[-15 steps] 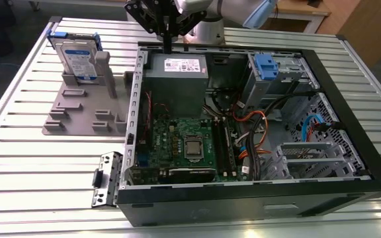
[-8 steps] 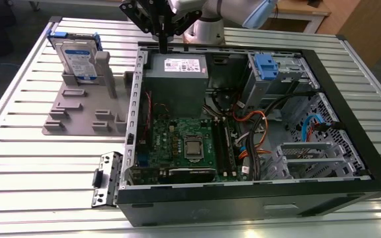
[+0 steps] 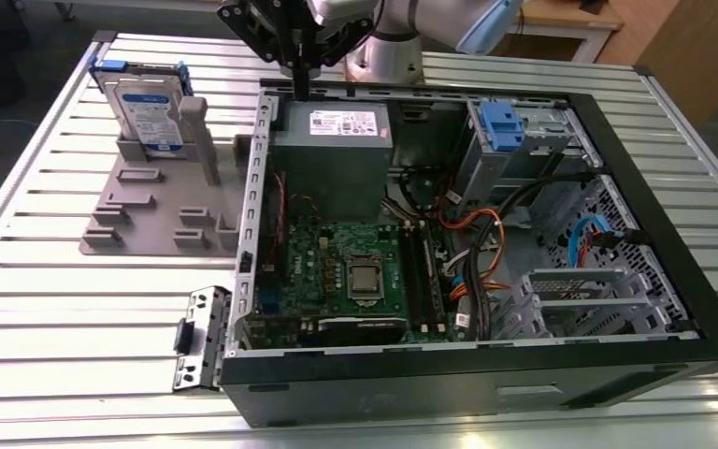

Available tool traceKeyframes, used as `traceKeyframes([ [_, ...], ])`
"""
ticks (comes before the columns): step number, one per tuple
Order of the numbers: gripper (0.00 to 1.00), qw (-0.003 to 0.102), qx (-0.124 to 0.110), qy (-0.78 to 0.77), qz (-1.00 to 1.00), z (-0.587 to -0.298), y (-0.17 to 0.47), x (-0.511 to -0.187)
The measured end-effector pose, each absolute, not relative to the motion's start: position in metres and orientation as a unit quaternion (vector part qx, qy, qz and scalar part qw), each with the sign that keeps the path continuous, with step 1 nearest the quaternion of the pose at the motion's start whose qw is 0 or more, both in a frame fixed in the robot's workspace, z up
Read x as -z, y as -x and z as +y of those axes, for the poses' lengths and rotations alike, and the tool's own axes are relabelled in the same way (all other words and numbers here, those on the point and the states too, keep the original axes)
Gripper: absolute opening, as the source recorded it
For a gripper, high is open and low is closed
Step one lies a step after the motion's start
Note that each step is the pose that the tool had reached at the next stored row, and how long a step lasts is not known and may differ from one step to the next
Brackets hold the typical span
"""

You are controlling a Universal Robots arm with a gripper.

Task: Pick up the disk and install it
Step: 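Reach for the disk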

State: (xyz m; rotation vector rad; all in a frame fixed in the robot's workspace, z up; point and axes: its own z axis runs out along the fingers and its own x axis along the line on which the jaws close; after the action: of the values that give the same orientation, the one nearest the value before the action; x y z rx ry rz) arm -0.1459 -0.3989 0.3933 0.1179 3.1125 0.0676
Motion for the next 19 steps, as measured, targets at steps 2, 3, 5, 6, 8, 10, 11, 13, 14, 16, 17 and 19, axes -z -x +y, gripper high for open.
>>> traceKeyframes([
  [2,0.1,0.013,-0.022,-0.038,0.999,-0.399,0.148,-0.393],
  [3,0.1,0.013,-0.022,-0.038,0.999,-0.399,0.149,-0.393],
  [5,0.1,0.013,-0.022,-0.038,0.999,-0.399,0.15,-0.393],
  [6,0.1,0.013,-0.022,-0.038,0.999,-0.399,0.151,-0.393],
  [8,0.1,0.013,-0.022,-0.038,0.999,-0.399,0.153,-0.393],
  [10,0.1,0.013,-0.022,-0.038,0.999,-0.399,0.154,-0.393],
  [11,0.1,0.013,-0.022,-0.038,0.999,-0.399,0.155,-0.393],
  [13,0.1,0.013,-0.022,-0.038,0.999,-0.399,0.156,-0.393],
  [14,0.1,0.013,-0.022,-0.038,0.999,-0.399,0.156,-0.393],
  [16,0.1,0.013,-0.022,-0.038,0.999,-0.399,0.157,-0.393],
  [17,0.1,0.013,-0.022,-0.038,0.999,-0.399,0.157,-0.393],
  [19,0.1,0.013,-0.022,-0.038,0.999,-0.399,0.158,-0.393],
])
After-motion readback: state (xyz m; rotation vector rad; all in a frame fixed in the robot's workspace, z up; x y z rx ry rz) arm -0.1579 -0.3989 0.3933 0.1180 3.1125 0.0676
